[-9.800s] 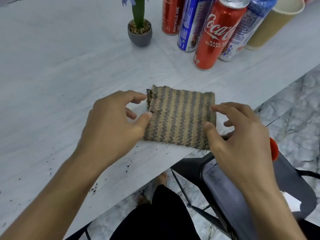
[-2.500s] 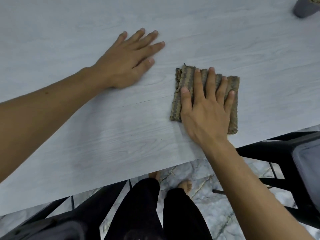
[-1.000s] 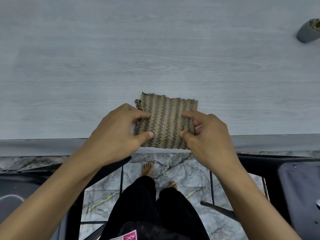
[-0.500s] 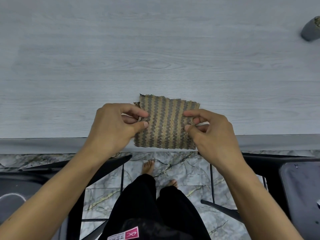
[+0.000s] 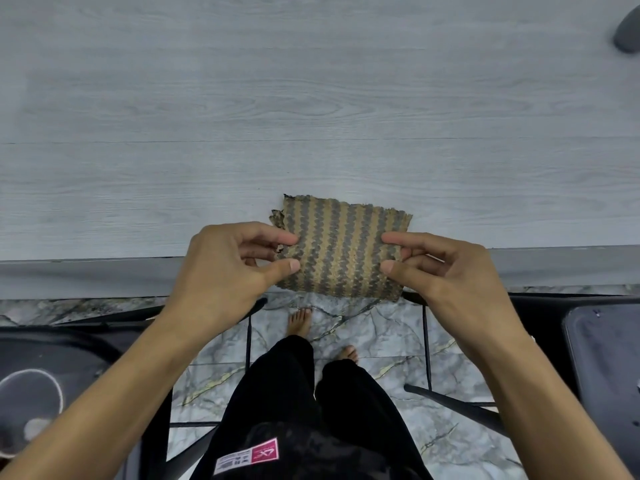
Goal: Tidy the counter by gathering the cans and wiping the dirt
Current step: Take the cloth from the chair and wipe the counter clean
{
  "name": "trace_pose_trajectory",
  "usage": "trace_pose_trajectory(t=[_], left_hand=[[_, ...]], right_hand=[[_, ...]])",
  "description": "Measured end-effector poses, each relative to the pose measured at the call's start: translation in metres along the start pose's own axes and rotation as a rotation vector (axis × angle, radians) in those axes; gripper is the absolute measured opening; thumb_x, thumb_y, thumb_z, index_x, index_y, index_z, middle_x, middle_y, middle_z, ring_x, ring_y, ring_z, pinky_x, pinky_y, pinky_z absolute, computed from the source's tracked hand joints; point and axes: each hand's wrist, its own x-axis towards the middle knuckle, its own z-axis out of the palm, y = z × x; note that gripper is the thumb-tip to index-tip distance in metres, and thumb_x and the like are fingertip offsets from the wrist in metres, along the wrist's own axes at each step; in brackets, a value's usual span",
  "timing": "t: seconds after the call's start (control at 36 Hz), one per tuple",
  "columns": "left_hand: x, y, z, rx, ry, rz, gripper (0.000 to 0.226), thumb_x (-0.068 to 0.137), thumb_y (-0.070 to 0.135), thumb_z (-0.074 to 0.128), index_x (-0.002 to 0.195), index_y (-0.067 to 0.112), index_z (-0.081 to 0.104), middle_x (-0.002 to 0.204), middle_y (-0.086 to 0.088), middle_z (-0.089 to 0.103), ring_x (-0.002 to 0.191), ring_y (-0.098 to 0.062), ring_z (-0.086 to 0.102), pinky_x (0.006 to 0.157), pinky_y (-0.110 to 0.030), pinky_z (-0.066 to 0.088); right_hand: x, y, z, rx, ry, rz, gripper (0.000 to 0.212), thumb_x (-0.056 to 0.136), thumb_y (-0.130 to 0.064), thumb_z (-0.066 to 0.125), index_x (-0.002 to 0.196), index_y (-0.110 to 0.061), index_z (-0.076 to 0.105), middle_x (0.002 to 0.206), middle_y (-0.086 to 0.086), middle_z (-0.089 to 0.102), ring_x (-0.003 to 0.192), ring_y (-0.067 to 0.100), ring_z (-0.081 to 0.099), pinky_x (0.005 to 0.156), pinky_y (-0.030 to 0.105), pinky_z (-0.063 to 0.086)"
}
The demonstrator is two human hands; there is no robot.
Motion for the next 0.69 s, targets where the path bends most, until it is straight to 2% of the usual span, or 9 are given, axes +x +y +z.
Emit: trace_pose_trajectory(t=[0.08,0.17,0.22,0.31,0.44,0.5,0.69], left_hand=[[-0.005,-0.001,0.002,-0.030,-0.009,-0.008,0.023,0.071,0.032,0.091,0.088,0.043,0.079,0.090,0.028,0.075,0.088,0.006,0.071,0.076,-0.020,0.054],[-0.011,0.001,0.005,-0.074,-0.028,-0.001,0.027,0.070,0.030,0.092,0.089,0.044,0.079,0.091,0.025,0.076,0.087,0.002,0.072,0.074,-0.020,0.059],[-0.016,0.001,0.008,-0.118,-0.037,0.003,0.028,0.069,0.029,0.092,0.090,0.043,0.079,0.091,0.023,0.077,0.086,0.000,0.073,0.073,-0.015,0.058],[-0.022,0.001,0.013,-0.166,-0.055,-0.005,0.028,0.066,0.033,0.091,0.089,0.041,0.079,0.092,0.019,0.078,0.085,-0.002,0.073,0.072,-0.009,0.053],[-0.034,0.002,0.024,-0.238,-0.112,-0.029,0.032,0.061,0.038,0.091,0.091,0.036,0.081,0.095,0.010,0.080,0.085,-0.008,0.075,0.074,-0.015,0.055],[-0.038,0.003,0.026,-0.261,-0.126,-0.037,0.034,0.060,0.039,0.092,0.092,0.034,0.081,0.095,0.008,0.080,0.084,-0.009,0.075,0.073,-0.016,0.055],[-0.048,0.016,0.057,-0.304,-0.183,-0.052,0.028,0.064,0.030,0.091,0.091,0.028,0.082,0.094,0.001,0.081,0.086,-0.018,0.078,0.077,-0.019,0.058]], right_hand=[[-0.006,0.006,-0.004,0.019,-0.020,-0.002,0.028,0.083,-0.013,0.083,0.104,-0.032,0.081,0.073,-0.008,0.064,0.074,0.006,0.068,0.092,0.024,0.053],[-0.012,0.013,-0.008,0.042,-0.022,-0.012,0.028,0.083,-0.013,0.084,0.104,-0.033,0.082,0.073,-0.008,0.063,0.074,0.006,0.068,0.095,0.027,0.053],[-0.017,0.019,-0.011,0.061,-0.020,-0.015,0.028,0.082,-0.013,0.084,0.103,-0.032,0.082,0.074,-0.008,0.063,0.073,0.007,0.066,0.094,0.029,0.054],[-0.024,0.027,-0.017,0.079,-0.026,-0.015,0.028,0.082,-0.012,0.083,0.103,-0.031,0.082,0.073,-0.008,0.063,0.072,0.008,0.066,0.089,0.023,0.054],[-0.039,0.039,-0.031,0.120,-0.024,-0.030,0.028,0.082,-0.010,0.083,0.105,-0.028,0.082,0.075,-0.009,0.062,0.071,0.008,0.066,0.090,0.020,0.056],[-0.043,0.042,-0.035,0.146,-0.028,-0.038,0.028,0.082,-0.009,0.083,0.105,-0.026,0.082,0.077,-0.010,0.063,0.070,0.008,0.064,0.086,0.019,0.056],[-0.066,0.065,-0.062,0.202,-0.004,-0.052,0.029,0.084,-0.006,0.080,0.106,-0.025,0.082,0.079,-0.006,0.063,0.071,0.008,0.063,0.082,0.019,0.055]])
